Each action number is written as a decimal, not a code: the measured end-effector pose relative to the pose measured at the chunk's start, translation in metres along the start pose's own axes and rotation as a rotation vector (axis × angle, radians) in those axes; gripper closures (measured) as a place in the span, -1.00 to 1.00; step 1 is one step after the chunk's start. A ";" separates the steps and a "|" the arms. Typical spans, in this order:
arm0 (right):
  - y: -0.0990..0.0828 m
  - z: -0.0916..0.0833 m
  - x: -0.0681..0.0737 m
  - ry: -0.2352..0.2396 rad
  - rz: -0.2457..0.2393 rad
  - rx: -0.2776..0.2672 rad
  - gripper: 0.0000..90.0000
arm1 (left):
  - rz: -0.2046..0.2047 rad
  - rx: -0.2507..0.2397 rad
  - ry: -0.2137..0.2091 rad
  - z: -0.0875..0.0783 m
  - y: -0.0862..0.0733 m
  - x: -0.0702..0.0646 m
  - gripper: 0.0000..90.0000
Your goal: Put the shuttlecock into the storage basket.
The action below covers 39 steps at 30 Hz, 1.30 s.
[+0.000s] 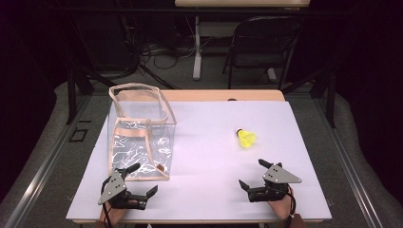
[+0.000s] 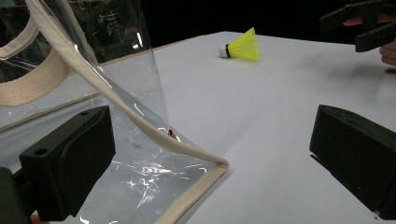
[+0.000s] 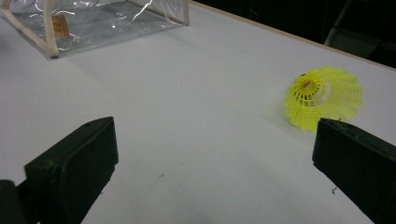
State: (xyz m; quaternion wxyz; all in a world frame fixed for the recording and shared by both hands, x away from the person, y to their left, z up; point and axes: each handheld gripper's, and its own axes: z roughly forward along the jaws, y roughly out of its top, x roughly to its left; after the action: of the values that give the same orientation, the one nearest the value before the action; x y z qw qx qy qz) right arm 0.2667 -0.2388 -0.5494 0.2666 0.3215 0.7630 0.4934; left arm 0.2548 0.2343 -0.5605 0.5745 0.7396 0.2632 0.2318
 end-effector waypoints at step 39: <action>0.018 0.032 -0.047 -0.008 0.055 0.114 -1.00 | -0.002 0.004 -0.011 0.003 0.001 0.000 -1.00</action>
State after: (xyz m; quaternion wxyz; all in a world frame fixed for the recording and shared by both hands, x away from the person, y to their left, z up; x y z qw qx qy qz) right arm 0.3244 -0.2498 -0.5407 0.2371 0.3590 0.7797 0.4549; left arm 0.2573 0.2321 -0.5604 0.5745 0.7418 0.2615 0.2265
